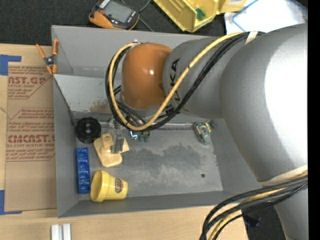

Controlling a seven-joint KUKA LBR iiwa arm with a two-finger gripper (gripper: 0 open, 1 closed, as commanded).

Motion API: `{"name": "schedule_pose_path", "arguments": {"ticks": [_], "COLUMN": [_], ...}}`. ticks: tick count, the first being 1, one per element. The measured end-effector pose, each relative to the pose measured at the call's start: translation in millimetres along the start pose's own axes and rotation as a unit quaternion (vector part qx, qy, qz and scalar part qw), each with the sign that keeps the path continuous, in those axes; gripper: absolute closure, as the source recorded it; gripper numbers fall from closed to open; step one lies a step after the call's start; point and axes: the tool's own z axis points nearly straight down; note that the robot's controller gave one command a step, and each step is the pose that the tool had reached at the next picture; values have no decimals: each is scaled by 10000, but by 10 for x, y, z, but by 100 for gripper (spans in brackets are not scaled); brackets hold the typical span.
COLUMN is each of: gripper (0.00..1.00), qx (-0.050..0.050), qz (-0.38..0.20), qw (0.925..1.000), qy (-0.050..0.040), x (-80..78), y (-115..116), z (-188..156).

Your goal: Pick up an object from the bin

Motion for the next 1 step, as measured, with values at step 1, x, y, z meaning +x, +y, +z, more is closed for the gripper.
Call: {"name": "schedule_pose_path", "arguments": {"ticks": [1], "gripper": [100], "qx": [-9], "qz": [-175], "qw": [9998], "qy": [-9], "x": [-113], "y": [38], "z": [554]}}
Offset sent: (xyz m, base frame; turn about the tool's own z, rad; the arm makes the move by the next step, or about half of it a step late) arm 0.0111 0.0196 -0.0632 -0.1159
